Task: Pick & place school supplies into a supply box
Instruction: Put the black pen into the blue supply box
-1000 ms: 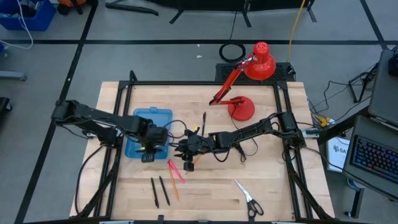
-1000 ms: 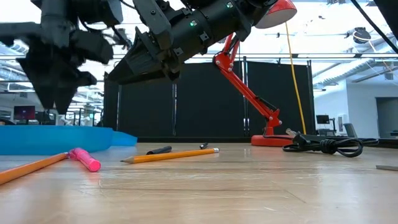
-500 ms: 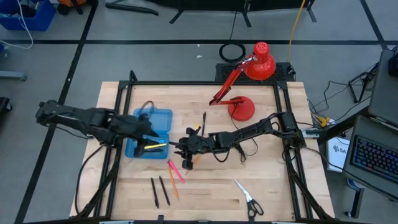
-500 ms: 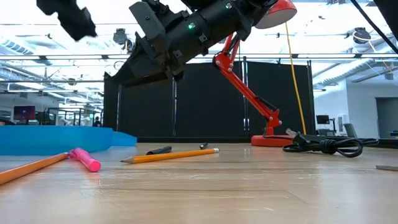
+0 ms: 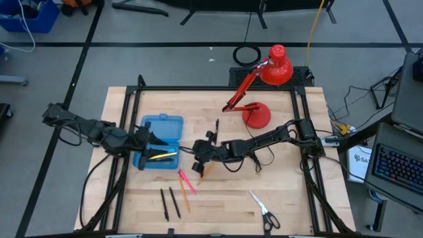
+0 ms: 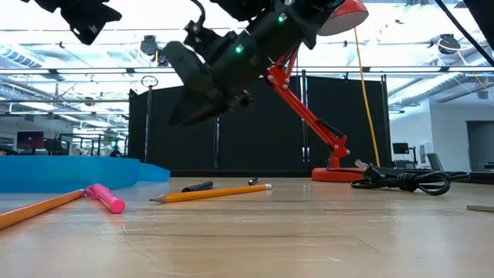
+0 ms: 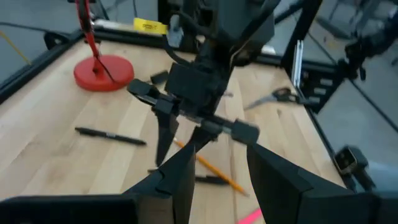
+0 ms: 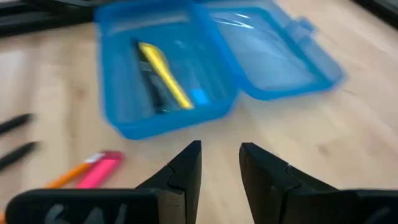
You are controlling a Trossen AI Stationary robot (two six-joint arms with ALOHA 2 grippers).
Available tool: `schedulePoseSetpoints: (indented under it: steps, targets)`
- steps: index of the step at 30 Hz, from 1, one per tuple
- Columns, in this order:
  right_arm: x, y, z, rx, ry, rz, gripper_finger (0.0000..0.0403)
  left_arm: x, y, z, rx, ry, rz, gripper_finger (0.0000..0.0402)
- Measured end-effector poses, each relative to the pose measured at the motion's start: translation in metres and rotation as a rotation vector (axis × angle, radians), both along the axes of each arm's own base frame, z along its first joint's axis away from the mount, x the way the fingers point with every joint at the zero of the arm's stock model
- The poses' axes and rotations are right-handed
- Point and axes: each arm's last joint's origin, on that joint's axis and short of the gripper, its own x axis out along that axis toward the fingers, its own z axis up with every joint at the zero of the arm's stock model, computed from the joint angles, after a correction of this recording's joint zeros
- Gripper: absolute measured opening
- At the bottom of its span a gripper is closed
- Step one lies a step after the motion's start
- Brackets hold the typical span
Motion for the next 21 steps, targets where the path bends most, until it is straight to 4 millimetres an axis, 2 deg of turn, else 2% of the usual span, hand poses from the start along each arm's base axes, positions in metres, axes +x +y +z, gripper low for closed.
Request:
schedulePoseSetpoints:
  steps: [11,15,21]
  targets:
    - [-0.020,-0.013,-0.013,-0.118,0.095,-0.417,0.0100,0.002,-0.019,-0.034,-0.017,-0.306,-0.078,0.0147]
    - [-0.020,-0.013,-0.013,-0.079,0.064,-0.459,0.0100,0.000,-0.022,-0.040,-0.029,-0.350,-0.105,0.0147]
    - [-0.018,-0.025,-0.014,0.053,0.017,-0.518,0.0100,-0.002,-0.025,-0.041,-0.018,-0.366,-0.131,0.0147]
